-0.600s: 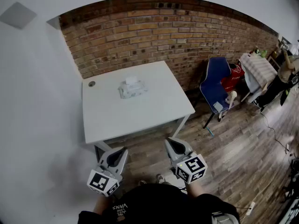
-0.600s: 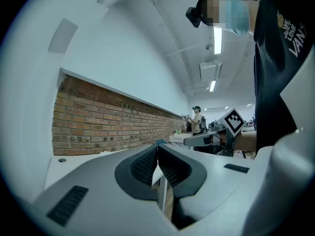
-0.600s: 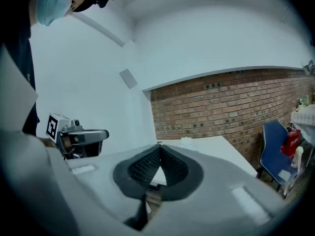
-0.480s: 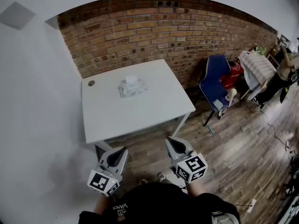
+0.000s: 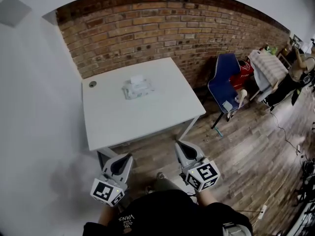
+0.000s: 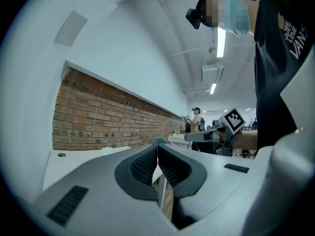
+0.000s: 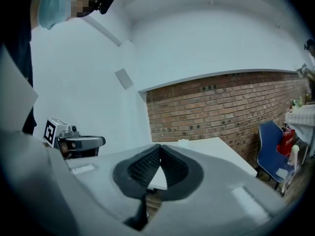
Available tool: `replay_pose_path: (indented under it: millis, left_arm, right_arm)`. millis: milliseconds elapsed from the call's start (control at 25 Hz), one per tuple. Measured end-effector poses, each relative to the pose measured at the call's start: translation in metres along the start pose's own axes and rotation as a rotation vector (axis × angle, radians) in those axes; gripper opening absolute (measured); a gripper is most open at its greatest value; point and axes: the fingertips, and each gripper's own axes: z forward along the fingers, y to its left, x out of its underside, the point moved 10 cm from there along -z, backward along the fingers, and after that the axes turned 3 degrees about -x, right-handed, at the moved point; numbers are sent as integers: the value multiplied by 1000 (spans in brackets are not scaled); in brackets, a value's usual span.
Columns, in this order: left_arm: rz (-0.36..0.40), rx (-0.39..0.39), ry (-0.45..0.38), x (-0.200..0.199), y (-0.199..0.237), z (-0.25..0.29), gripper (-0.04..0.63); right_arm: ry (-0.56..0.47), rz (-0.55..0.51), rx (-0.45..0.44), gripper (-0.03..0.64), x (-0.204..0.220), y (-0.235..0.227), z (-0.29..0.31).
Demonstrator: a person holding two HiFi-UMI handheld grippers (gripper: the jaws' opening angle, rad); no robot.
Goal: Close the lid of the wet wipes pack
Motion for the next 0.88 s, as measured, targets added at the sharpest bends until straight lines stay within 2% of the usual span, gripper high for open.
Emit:
replay_pose_path:
  millis: [520, 880]
  left_arm:
    - [7, -37, -1, -9, 36, 52, 2]
    - [26, -79, -18, -11, 41, 101, 2]
  right_arm:
    - [2, 14, -35, -3, -14, -48, 52]
    - [3, 7, -95, -3, -22, -99, 80]
